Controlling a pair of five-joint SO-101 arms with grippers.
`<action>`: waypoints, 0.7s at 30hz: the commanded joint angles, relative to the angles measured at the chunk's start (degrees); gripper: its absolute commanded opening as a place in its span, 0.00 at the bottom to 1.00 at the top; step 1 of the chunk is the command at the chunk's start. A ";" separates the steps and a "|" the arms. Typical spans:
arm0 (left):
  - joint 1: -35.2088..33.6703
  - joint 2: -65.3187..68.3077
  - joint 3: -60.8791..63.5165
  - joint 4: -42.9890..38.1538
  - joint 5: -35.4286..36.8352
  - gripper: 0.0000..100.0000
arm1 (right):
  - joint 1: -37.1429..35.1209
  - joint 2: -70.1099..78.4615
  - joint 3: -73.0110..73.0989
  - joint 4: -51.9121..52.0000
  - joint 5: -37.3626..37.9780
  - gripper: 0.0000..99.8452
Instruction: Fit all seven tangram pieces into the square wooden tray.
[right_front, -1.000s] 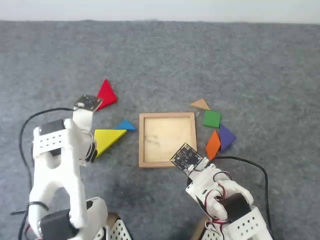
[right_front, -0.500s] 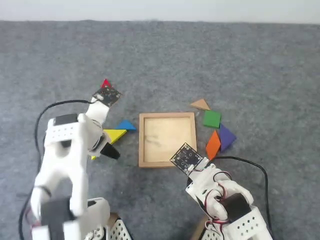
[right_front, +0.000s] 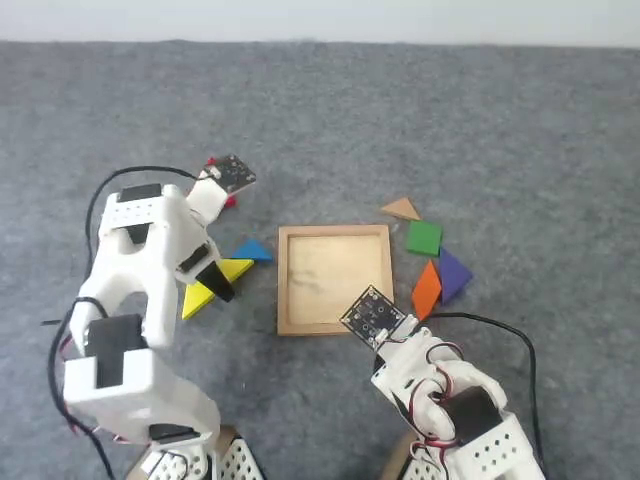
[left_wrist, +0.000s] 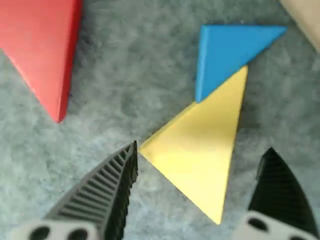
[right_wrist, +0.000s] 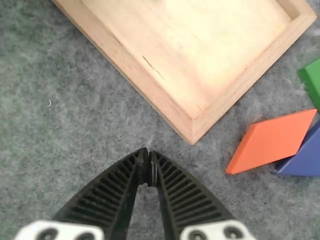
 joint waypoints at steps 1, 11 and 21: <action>0.00 0.97 -2.33 1.23 -10.64 0.37 | -0.13 -0.84 0.97 -1.19 0.00 0.01; -2.11 5.63 -6.29 3.08 -12.92 0.37 | -0.13 -0.92 0.97 -1.36 0.00 0.01; -2.02 5.80 -6.02 2.90 -12.84 0.37 | -0.04 -0.84 0.97 -2.42 0.18 0.01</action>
